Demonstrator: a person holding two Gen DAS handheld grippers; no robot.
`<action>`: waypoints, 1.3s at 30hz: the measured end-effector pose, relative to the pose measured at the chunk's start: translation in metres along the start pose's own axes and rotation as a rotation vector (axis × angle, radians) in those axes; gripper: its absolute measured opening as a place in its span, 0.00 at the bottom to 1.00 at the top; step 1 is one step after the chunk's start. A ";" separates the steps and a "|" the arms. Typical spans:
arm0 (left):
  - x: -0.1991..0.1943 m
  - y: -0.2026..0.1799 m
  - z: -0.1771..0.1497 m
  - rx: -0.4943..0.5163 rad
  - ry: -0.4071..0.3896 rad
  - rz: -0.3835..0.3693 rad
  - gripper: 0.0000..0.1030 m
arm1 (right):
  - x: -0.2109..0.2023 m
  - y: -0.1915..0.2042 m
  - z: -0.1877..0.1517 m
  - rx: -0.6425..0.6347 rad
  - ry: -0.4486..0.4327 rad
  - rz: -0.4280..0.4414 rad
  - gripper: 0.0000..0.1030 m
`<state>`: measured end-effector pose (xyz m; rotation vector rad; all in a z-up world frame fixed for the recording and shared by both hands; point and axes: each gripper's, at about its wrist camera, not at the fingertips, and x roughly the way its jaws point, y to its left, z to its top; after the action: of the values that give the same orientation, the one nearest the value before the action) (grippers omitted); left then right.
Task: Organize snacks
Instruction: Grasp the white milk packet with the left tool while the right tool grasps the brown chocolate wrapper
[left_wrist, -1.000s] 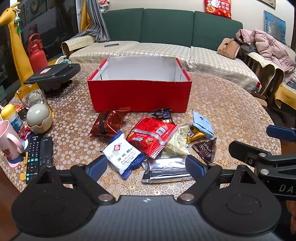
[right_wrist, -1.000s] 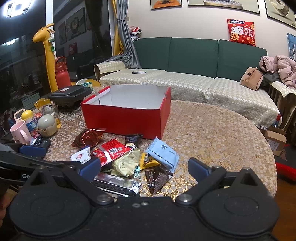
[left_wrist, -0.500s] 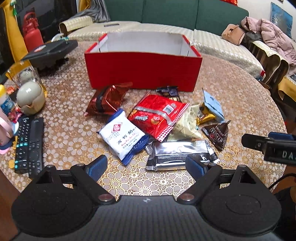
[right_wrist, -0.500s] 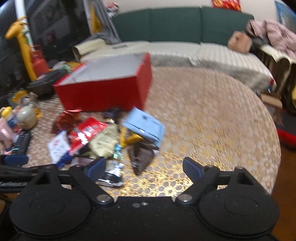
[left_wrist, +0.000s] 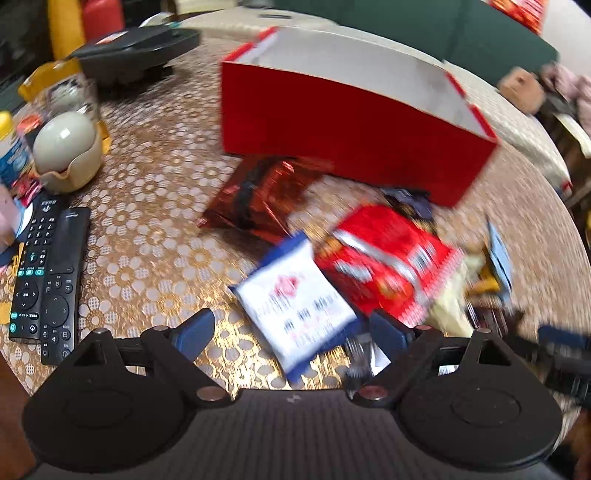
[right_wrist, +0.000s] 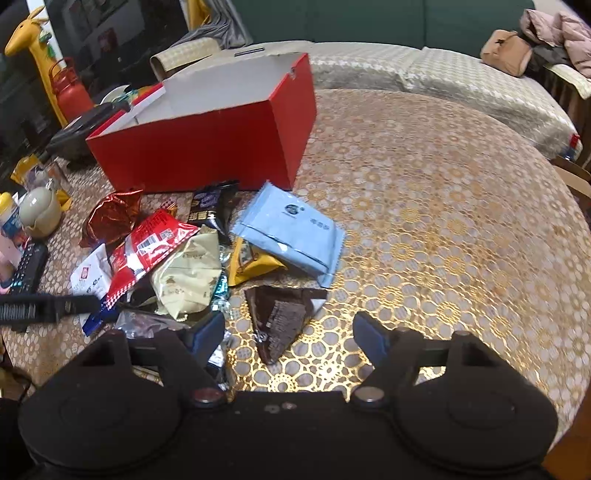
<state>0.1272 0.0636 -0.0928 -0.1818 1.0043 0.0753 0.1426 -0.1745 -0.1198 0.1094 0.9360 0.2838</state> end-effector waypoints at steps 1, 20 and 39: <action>0.003 0.003 0.005 -0.030 0.008 -0.001 0.89 | 0.002 0.002 0.001 -0.007 0.004 0.004 0.72; 0.037 0.019 0.021 -0.229 0.106 0.057 0.61 | 0.030 0.009 0.007 0.004 0.014 -0.032 0.53; 0.018 0.016 0.007 -0.174 0.092 0.029 0.51 | 0.015 0.010 0.004 0.007 -0.025 0.004 0.31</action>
<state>0.1399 0.0804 -0.1063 -0.3318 1.0921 0.1822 0.1525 -0.1608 -0.1265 0.1206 0.9123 0.2826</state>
